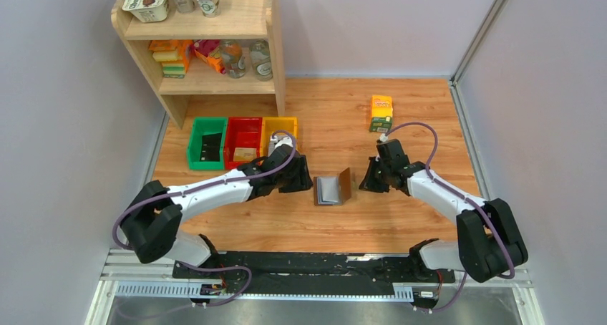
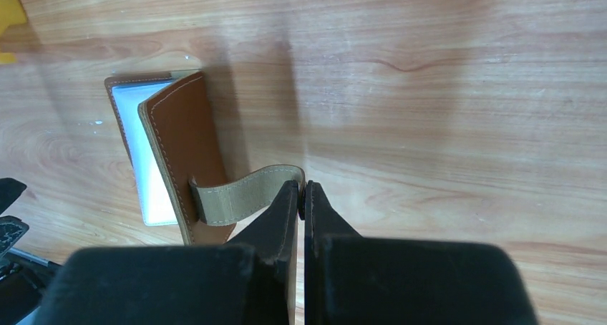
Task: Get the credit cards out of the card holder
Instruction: Open the card holder at the center of the board, then remove the credit card from the card holder.
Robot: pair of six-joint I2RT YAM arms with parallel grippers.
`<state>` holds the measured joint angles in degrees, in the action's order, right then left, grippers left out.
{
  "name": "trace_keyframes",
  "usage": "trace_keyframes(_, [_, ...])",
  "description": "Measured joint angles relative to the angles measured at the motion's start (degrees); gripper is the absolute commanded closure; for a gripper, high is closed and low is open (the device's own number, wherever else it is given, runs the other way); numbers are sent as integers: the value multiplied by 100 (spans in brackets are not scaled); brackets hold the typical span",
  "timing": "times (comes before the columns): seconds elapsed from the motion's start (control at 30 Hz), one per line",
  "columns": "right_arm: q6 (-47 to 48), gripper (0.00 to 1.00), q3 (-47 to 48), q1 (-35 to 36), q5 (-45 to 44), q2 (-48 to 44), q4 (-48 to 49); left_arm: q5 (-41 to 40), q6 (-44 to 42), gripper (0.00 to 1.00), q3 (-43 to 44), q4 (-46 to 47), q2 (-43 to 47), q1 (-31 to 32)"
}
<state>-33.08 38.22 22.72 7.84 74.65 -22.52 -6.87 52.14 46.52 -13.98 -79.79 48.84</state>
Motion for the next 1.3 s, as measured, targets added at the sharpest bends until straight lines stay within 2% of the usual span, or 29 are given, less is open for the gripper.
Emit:
trace_keyframes(0.17, [46, 100, -81, -105, 20, 116, -9, 260, -39, 39, 413, 9, -511, 0])
trace_keyframes(0.43, [59, 97, -87, -107, -737, 358, -313, 605, -103, 43, 811, -4, -1071, 0])
trace_keyframes(1.3, [149, 94, -87, -107, -750, 345, -297, 1425, -105, 43, 1869, -74, -2286, 96])
